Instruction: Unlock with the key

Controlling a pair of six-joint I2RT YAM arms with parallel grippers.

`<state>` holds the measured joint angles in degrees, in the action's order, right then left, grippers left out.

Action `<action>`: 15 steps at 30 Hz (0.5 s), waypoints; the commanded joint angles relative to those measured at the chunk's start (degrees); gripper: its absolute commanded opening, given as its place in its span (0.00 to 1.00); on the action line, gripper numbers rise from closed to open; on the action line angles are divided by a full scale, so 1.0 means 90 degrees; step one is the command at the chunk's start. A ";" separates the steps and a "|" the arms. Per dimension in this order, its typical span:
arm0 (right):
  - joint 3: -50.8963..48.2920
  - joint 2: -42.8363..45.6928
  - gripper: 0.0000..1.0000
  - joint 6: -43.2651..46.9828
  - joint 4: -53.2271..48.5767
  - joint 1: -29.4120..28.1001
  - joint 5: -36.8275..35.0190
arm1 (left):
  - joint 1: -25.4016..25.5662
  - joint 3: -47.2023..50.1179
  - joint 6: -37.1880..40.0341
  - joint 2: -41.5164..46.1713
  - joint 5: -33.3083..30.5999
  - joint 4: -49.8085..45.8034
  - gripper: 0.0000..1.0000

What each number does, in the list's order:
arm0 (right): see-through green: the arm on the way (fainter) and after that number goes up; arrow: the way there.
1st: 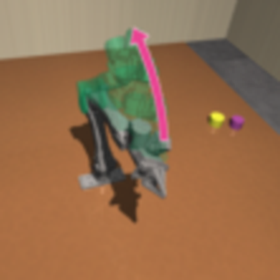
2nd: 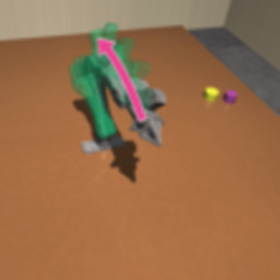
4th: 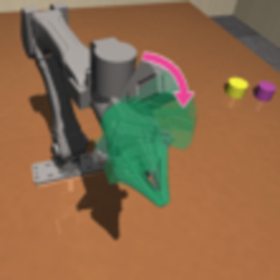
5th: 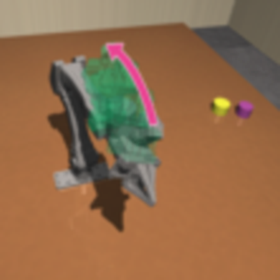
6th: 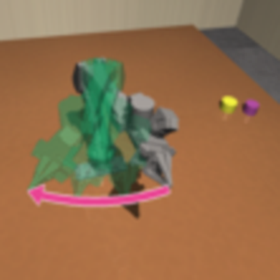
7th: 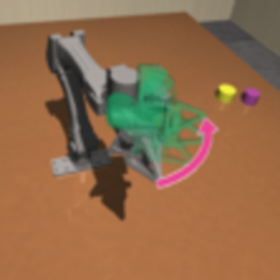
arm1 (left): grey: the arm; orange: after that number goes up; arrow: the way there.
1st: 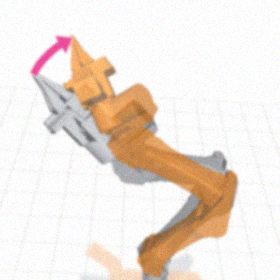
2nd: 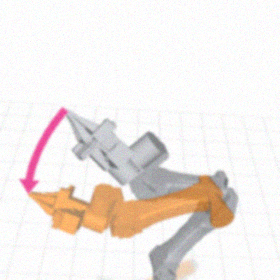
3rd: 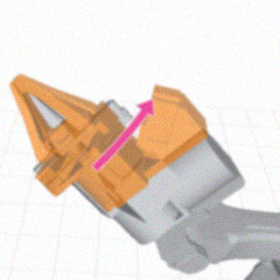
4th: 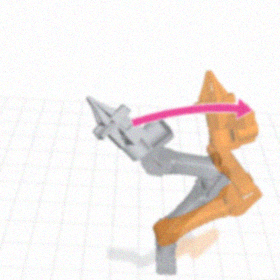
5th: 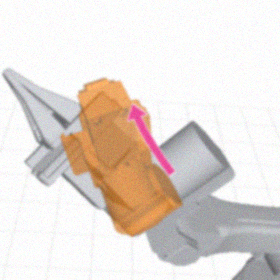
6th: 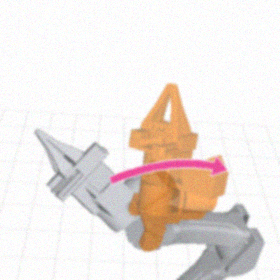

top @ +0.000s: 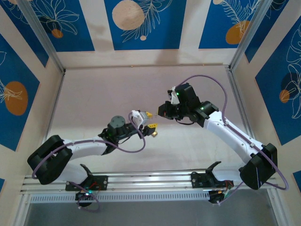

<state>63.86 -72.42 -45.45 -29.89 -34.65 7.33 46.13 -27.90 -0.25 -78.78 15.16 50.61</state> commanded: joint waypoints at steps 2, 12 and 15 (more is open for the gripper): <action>-0.0094 0.0112 0.00 -0.0080 0.0164 -0.0066 0.0212 | -0.0076 -0.0125 -0.0235 -0.0100 0.0291 0.0304 0.54; -0.0142 0.0110 0.00 -0.0170 0.0320 -0.0134 0.0318 | -0.0143 -0.0132 -0.0245 -0.0065 0.0243 0.0303 0.52; -0.0157 0.0098 0.00 -0.0193 0.0347 -0.0154 0.0344 | -0.0146 -0.0114 -0.0226 -0.0043 0.0146 0.0318 0.52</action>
<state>63.13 -72.42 -46.30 -27.55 -35.57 8.60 45.43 -27.90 -1.63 -79.75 16.49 51.11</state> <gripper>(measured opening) 0.063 0.522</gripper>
